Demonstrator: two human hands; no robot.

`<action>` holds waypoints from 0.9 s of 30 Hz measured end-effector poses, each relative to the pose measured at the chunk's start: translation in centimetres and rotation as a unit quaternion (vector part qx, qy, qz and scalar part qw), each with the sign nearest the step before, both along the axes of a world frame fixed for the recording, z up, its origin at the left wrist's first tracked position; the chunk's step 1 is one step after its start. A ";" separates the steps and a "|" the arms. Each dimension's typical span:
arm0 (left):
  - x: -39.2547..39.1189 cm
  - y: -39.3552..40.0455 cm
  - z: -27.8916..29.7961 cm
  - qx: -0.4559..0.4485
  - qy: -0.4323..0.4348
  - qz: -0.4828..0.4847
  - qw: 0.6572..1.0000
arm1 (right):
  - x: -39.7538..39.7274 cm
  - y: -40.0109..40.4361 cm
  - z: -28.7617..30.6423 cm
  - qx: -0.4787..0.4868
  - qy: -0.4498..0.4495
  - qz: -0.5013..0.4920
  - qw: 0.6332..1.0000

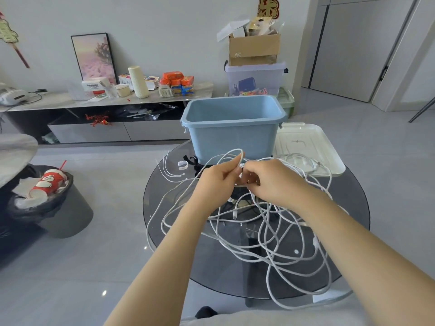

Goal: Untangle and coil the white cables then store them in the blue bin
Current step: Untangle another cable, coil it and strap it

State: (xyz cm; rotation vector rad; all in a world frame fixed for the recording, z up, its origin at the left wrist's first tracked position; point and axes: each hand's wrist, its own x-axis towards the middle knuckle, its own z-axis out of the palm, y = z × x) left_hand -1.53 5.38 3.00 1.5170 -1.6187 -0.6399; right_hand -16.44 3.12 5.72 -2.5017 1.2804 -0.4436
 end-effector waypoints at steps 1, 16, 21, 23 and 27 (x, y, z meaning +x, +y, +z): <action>0.2 0.0 0.0 -0.003 -0.031 0.004 0.999 | -0.4 0.1 0.4 0.000 0.002 -0.018 1.000; 1.1 0.3 -0.4 -0.006 -0.075 0.013 0.997 | 0.1 -1.5 -2.1 0.273 -0.178 -0.081 0.942; 1.2 0.4 -0.6 -0.016 -0.049 0.012 0.999 | -0.3 -1.9 -2.3 0.269 -0.146 -0.034 0.951; 1.1 0.3 -0.6 -0.021 -0.011 0.018 1.000 | -0.4 -1.9 -2.5 0.246 -0.098 -0.018 0.964; 0.9 0.7 0.4 -0.043 0.084 0.020 0.995 | 0.4 -2.3 -3.9 0.160 0.042 0.000 0.986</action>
